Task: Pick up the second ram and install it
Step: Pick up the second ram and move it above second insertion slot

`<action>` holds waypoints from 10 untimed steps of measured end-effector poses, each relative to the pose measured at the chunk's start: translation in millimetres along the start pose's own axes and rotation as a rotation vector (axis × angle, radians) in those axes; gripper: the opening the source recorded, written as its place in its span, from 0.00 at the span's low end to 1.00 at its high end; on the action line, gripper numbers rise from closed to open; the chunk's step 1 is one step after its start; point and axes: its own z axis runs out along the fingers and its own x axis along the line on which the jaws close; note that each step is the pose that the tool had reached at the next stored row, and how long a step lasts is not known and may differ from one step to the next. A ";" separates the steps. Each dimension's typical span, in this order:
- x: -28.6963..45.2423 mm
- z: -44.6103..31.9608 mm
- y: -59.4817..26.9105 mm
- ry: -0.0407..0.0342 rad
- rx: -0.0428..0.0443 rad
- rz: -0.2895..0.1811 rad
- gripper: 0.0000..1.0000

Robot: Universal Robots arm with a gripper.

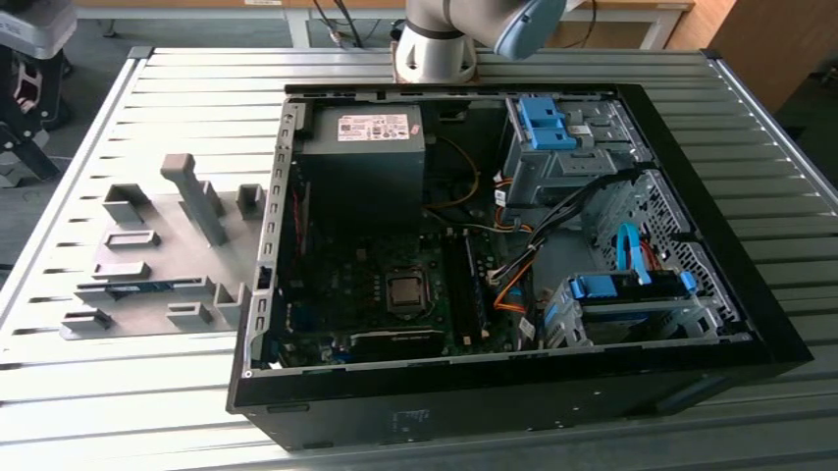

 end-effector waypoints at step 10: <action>0.0 1.1 -0.1 0.0077 -0.0023 -0.176 0.10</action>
